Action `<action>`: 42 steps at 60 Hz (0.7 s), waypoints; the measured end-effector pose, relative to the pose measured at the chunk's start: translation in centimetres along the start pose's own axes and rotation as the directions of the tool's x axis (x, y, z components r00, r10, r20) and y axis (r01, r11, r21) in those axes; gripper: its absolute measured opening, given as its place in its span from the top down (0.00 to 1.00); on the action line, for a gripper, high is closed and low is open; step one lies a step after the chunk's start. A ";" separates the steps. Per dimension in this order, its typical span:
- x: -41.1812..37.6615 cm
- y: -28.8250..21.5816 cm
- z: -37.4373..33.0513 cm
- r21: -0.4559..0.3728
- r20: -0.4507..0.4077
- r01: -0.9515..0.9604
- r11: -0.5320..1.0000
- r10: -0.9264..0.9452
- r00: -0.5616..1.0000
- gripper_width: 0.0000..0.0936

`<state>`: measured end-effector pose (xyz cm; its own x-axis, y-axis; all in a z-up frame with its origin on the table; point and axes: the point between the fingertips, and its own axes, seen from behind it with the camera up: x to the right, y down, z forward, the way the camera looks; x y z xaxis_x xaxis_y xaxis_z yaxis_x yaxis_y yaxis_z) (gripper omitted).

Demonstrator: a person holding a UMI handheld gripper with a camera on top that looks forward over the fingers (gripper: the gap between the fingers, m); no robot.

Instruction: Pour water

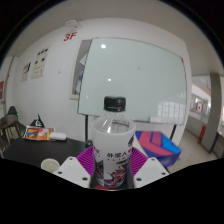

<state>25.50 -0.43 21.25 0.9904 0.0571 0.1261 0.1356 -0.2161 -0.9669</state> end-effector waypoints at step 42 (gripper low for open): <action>-1.3 16.1 3.2 -0.199 0.040 -0.036 0.979 0.045 0.998 0.12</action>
<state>26.26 -0.90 4.85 0.9935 0.0866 0.0734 0.1026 -0.4081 -0.9072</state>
